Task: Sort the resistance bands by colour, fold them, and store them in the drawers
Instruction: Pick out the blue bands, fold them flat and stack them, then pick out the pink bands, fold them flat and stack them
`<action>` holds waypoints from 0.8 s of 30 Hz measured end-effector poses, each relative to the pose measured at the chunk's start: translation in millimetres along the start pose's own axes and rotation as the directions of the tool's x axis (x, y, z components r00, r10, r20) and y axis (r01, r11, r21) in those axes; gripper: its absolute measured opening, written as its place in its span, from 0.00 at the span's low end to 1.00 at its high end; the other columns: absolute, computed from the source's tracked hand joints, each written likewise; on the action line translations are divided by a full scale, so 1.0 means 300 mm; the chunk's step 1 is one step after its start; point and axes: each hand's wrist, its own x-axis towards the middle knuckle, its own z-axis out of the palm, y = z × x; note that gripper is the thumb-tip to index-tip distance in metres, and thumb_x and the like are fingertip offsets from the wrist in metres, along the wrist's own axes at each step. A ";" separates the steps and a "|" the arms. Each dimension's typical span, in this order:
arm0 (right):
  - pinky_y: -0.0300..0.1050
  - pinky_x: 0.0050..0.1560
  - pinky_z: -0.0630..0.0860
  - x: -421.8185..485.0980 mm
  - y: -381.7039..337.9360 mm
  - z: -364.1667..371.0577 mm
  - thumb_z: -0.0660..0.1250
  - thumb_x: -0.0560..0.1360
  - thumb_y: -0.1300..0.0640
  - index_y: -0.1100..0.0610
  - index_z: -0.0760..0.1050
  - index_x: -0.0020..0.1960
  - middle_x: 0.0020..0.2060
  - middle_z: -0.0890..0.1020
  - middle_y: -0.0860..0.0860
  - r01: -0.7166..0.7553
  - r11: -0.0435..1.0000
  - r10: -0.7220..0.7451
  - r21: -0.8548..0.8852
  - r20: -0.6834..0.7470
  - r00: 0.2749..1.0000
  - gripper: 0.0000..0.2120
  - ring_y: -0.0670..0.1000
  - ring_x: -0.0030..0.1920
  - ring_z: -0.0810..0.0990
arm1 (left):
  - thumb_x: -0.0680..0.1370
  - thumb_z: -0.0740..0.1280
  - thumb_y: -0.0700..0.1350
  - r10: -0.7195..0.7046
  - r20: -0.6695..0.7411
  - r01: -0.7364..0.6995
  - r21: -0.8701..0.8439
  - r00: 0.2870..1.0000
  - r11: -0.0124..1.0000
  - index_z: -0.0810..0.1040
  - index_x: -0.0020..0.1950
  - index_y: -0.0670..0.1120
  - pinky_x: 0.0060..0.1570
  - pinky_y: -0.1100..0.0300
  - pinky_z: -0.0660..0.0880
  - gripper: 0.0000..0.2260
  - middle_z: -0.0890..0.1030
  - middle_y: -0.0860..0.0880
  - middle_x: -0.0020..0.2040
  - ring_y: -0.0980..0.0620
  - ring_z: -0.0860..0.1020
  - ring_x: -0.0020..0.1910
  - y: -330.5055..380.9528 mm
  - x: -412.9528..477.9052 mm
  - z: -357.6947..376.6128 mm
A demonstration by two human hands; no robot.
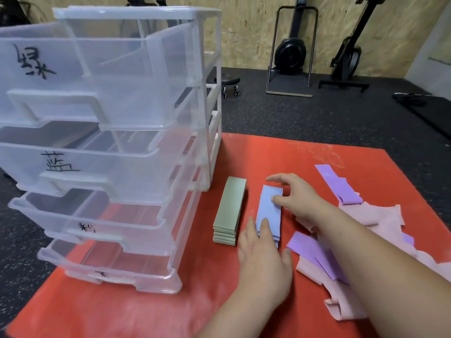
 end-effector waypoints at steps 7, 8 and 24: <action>0.47 0.59 0.75 -0.022 -0.031 -0.017 0.72 0.74 0.56 0.37 0.81 0.60 0.58 0.78 0.46 -0.003 0.994 0.003 -0.112 0.004 1.000 0.19 0.50 0.56 0.80 | 0.82 0.64 0.54 0.045 -0.011 -0.044 0.030 0.999 0.999 0.58 0.83 0.50 0.80 0.47 0.60 0.31 0.54 0.45 0.84 0.41 0.58 0.80 -0.014 -0.001 0.001; 0.49 0.59 0.76 -0.027 -0.034 -0.023 0.72 0.74 0.55 0.36 0.81 0.60 0.58 0.79 0.46 -0.014 0.994 0.016 -0.110 0.011 1.000 0.19 0.50 0.56 0.80 | 0.82 0.65 0.54 0.045 -0.016 -0.045 0.027 0.999 0.999 0.60 0.81 0.49 0.78 0.46 0.62 0.30 0.57 0.45 0.83 0.40 0.61 0.78 -0.017 0.000 0.001; 0.44 0.63 0.71 -0.457 -0.050 -0.251 0.72 0.78 0.52 0.39 0.80 0.64 0.64 0.79 0.40 -0.060 0.972 0.055 -0.227 -0.032 0.998 0.16 0.44 0.64 0.76 | 0.81 0.68 0.54 0.263 -0.089 -0.248 0.149 0.961 0.957 0.70 0.79 0.50 0.79 0.50 0.60 0.26 0.65 0.46 0.79 0.43 0.60 0.79 0.021 -0.094 -0.082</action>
